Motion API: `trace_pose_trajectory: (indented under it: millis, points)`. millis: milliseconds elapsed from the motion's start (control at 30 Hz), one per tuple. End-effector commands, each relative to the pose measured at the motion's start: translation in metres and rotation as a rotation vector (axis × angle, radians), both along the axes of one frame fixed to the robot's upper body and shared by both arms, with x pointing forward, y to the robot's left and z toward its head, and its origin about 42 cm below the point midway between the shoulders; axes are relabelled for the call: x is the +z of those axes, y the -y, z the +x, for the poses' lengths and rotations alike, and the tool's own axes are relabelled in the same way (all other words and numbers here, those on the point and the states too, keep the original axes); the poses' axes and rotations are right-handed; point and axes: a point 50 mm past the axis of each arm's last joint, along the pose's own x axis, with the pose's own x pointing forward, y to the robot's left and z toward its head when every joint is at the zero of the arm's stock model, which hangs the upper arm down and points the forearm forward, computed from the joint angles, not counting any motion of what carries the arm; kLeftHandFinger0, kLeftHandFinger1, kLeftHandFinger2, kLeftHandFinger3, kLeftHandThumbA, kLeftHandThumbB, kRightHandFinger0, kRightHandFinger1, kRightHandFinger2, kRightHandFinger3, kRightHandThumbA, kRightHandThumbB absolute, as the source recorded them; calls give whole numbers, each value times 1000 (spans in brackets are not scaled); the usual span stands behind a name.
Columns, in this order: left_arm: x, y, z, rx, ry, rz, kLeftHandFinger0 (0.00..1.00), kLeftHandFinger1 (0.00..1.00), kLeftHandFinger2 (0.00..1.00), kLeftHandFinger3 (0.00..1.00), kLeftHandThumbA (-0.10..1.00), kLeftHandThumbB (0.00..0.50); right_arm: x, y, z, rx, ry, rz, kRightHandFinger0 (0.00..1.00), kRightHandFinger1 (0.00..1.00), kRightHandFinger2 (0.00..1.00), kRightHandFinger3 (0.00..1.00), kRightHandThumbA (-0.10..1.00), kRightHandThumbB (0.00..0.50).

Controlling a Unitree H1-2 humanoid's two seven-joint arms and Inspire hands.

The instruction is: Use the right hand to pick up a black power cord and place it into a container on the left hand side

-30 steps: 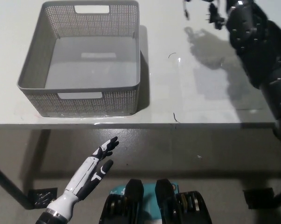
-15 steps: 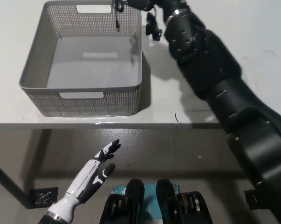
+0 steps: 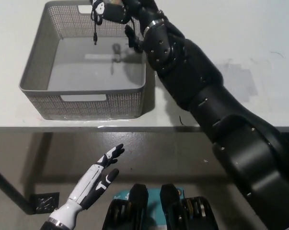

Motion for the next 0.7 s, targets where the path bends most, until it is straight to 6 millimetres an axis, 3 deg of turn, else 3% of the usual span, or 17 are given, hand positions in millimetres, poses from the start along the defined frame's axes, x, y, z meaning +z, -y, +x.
trace_pose_trajectory:
  millis: [0,167,300,333,367,400,433,500,667]
  points:
    - [11,1,0,-24,26,16,1000,1000,1000,1000,1000,325,48,-29,-10,29,111,20,0,333,708,777,-100,185]
    - [13,4,4,-38,42,22,1000,1000,1000,1000,1000,330,36,-43,-16,51,112,-15,0,363,713,760,-100,175]
    - [14,3,6,-43,47,25,1000,1000,1000,1000,1000,329,30,-47,-18,55,101,-29,5,363,675,712,-100,198]
    - [16,2,8,-45,52,26,1000,1000,1000,1000,1000,330,30,-47,-17,43,72,-68,168,471,743,832,96,200]
    - [17,2,8,-48,56,29,1000,1000,1000,1000,1000,329,31,-47,-15,54,27,-105,414,738,1000,1000,351,248]
    - [17,2,9,-51,58,31,1000,1000,1000,1000,1000,328,32,-46,-14,59,9,-119,526,730,876,1000,469,271]
    - [17,1,10,-53,55,38,1000,1000,1000,1000,1000,327,29,-42,-11,93,-42,-185,1000,1000,1000,1000,765,414]
    - [18,2,9,-58,58,44,1000,1000,1000,1000,1000,308,26,-39,-9,95,-72,-230,1000,1000,1000,1000,928,499]
    - [19,2,10,-71,69,61,1000,1000,1000,1000,990,293,18,-27,-4,75,-99,-256,1000,1000,1000,1000,1000,500]
